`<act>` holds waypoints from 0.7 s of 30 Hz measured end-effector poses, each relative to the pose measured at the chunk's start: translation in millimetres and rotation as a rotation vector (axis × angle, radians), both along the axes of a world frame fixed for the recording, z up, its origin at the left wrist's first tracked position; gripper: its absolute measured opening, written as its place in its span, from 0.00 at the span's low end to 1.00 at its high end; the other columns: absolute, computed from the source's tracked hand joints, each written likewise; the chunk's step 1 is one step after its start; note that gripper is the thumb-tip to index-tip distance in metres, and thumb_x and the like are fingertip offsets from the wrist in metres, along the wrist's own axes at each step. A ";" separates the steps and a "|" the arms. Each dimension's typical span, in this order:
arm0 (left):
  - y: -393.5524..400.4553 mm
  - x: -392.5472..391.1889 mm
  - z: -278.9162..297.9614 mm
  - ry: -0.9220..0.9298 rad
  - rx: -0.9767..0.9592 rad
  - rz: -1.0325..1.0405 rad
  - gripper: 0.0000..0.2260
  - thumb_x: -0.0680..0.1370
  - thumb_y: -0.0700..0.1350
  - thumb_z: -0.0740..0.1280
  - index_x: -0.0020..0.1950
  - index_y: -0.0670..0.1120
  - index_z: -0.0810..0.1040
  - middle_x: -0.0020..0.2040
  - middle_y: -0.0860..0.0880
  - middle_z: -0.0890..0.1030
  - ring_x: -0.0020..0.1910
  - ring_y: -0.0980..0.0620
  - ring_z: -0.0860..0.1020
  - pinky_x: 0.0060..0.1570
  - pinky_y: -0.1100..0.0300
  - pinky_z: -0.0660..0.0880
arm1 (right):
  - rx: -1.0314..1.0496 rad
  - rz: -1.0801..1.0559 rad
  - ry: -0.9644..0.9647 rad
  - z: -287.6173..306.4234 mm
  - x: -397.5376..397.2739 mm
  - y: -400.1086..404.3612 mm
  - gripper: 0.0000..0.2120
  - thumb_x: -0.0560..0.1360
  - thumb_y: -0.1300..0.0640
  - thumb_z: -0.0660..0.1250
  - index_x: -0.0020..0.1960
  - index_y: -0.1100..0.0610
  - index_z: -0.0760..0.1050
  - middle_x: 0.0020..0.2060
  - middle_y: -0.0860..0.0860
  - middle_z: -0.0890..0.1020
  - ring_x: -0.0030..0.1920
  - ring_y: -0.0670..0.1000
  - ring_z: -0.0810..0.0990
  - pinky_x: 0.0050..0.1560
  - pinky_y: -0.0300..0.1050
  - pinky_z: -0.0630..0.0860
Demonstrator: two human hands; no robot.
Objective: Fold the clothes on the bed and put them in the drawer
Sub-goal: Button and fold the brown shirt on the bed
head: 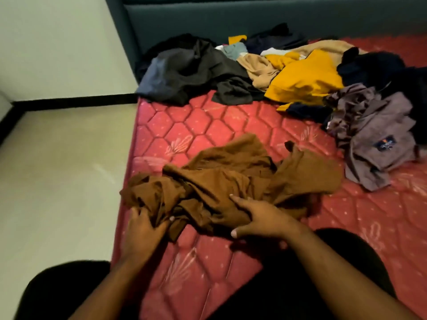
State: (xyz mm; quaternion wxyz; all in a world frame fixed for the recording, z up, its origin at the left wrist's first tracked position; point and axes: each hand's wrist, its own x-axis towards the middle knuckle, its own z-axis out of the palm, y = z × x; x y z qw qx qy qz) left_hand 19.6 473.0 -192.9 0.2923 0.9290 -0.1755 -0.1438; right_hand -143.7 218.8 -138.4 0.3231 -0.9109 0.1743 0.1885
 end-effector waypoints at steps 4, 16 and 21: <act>68.1 -42.2 19.0 0.033 0.050 0.104 0.25 0.72 0.57 0.73 0.63 0.44 0.77 0.63 0.41 0.69 0.60 0.38 0.74 0.59 0.47 0.73 | 0.209 -0.224 -0.054 12.1 -25.4 49.4 0.16 0.75 0.45 0.69 0.56 0.55 0.82 0.52 0.47 0.80 0.59 0.47 0.78 0.56 0.37 0.72; -0.9 -54.5 74.8 -0.388 -0.463 -0.294 0.09 0.76 0.49 0.66 0.49 0.44 0.80 0.50 0.49 0.77 0.51 0.50 0.75 0.52 0.56 0.72 | -0.217 -0.634 -0.599 31.6 -36.7 39.4 0.03 0.76 0.58 0.67 0.48 0.54 0.79 0.44 0.53 0.83 0.45 0.55 0.82 0.46 0.51 0.78; -115.1 -16.1 83.8 -0.059 -0.324 -0.503 0.20 0.75 0.39 0.67 0.67 0.44 0.74 0.64 0.44 0.76 0.64 0.47 0.75 0.66 0.54 0.71 | -0.579 -0.684 -0.066 22.4 -34.5 0.1 0.24 0.74 0.49 0.68 0.68 0.51 0.67 0.63 0.53 0.75 0.64 0.59 0.71 0.61 0.57 0.66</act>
